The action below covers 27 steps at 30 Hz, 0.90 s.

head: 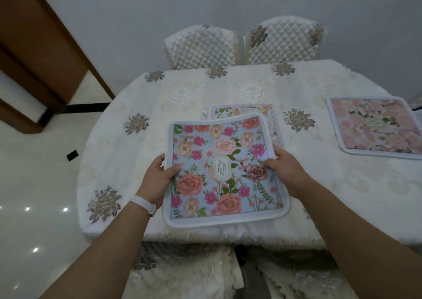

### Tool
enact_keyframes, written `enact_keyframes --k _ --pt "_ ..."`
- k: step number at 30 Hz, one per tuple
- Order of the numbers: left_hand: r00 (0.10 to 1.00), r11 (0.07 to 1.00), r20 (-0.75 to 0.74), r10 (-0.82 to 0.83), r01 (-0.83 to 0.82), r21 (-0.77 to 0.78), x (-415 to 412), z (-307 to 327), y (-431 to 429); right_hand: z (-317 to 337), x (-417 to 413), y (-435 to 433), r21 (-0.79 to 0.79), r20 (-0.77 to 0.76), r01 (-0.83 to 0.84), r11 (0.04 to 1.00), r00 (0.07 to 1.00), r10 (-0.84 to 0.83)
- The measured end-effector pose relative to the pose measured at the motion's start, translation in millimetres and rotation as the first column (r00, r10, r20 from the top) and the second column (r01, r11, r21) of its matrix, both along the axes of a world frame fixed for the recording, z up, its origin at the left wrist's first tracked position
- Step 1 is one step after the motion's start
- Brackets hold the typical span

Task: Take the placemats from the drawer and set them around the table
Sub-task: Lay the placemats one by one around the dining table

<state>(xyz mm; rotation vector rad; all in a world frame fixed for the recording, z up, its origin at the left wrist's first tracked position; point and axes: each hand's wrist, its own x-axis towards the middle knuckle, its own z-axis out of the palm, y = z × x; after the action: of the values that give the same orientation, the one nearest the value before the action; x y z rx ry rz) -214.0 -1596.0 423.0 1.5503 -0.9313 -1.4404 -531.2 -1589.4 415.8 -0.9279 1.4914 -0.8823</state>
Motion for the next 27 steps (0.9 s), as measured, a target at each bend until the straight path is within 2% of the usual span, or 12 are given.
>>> enact_keyframes --k 13,19,27 --pt "0.976 0.977 -0.045 0.213 -0.213 0.003 137 21 61 10 139 -12 -0.013 -0.006 -0.255 0.967 0.967 0.255" --pt "0.939 0.940 -0.039 0.342 -0.342 0.005 234 24 106 23 247 5 -0.019 -0.090 -0.345 0.938 0.935 0.342" --pt "0.910 0.914 -0.096 0.404 -0.404 0.017 391 26 170 38 414 57 -0.034 -0.149 -0.392 0.919 0.912 0.383"
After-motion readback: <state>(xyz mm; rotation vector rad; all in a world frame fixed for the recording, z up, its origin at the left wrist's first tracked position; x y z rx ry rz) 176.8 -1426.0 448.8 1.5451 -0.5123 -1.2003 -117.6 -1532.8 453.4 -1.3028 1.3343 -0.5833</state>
